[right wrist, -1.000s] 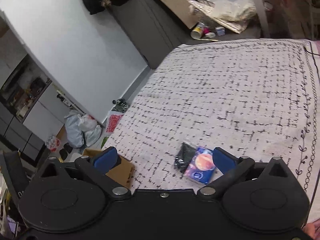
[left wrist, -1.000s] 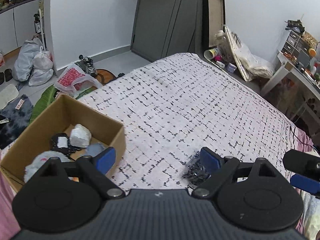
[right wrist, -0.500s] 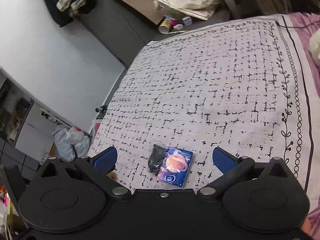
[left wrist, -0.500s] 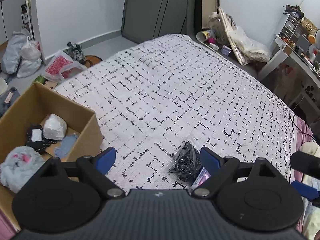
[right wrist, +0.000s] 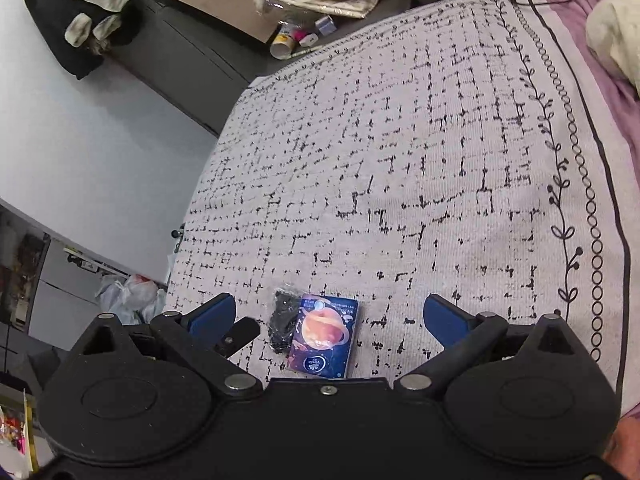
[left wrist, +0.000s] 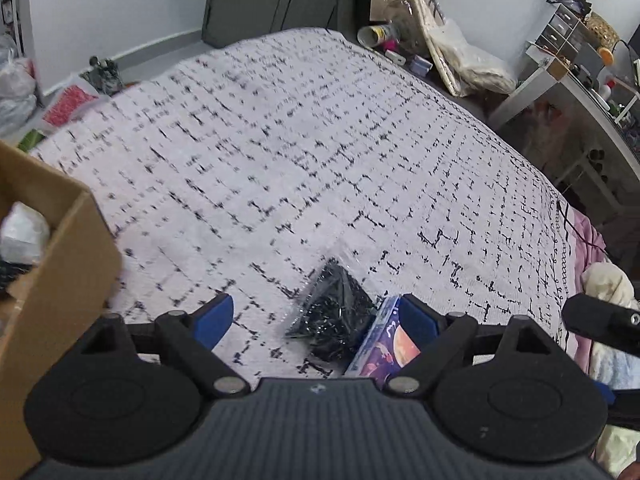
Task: Organize soft objects
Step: 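Move both tools back to the black bag and planet tissue packet, then grasp the black bag with the left tool while the right tool grasps the tissue packet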
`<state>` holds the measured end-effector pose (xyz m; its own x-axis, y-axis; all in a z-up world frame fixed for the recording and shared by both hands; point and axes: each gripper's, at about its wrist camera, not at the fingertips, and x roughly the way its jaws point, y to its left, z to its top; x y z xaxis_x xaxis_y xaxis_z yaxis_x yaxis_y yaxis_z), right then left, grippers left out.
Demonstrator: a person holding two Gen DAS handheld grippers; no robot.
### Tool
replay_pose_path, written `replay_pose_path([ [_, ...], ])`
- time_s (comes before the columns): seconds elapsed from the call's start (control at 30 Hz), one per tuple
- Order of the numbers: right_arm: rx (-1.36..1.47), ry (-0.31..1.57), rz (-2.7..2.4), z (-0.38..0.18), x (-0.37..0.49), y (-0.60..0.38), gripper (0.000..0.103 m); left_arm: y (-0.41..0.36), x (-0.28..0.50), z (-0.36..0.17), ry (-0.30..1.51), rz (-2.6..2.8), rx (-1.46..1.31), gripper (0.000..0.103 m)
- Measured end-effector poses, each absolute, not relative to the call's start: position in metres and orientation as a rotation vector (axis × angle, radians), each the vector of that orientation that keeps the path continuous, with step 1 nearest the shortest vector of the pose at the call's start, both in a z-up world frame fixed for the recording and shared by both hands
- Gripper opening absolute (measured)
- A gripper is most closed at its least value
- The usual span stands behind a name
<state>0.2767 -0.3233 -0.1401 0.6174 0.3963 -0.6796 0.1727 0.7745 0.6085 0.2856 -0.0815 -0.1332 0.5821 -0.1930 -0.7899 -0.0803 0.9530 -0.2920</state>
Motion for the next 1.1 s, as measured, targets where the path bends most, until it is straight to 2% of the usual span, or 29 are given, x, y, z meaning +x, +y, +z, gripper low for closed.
replay_pose_path([
  [0.17,0.708,0.949,0.114,-0.157,0.284,-0.315,0.100,-0.084,0.291,-0.152,0.967,-0.115,-0.352,0.087],
  [0.27,0.706,0.971,0.107,-0.165,0.289,-0.309,0.100,-0.083,0.293,-0.161,0.959,-0.114,-0.372,0.083],
  [0.4,0.694,0.982,0.098,-0.171,0.295,-0.302,0.100,-0.075,0.298,-0.174,0.991,-0.126,-0.458,0.072],
  [0.47,0.674,0.989,0.092,-0.174,0.299,-0.298,0.100,-0.072,0.300,-0.177,0.994,-0.119,-0.475,0.062],
  [0.53,0.658,0.997,0.091,-0.176,0.303,-0.294,0.100,-0.068,0.302,-0.181,1.000,-0.136,-0.508,0.044],
  [0.6,0.646,1.002,0.084,-0.179,0.305,-0.291,0.100,-0.066,0.301,-0.183,0.993,-0.134,-0.540,0.040],
  [0.63,0.639,1.004,0.081,-0.180,0.306,-0.288,0.100,-0.066,0.300,-0.182,0.986,-0.127,-0.535,0.035],
  [0.8,0.599,1.014,0.069,-0.185,0.309,-0.276,0.100,-0.062,0.298,-0.174,0.961,-0.071,-0.472,0.030],
  [1.1,0.462,1.020,0.064,-0.194,0.313,-0.246,0.100,-0.036,0.292,-0.170,1.008,0.030,-0.507,0.030],
])
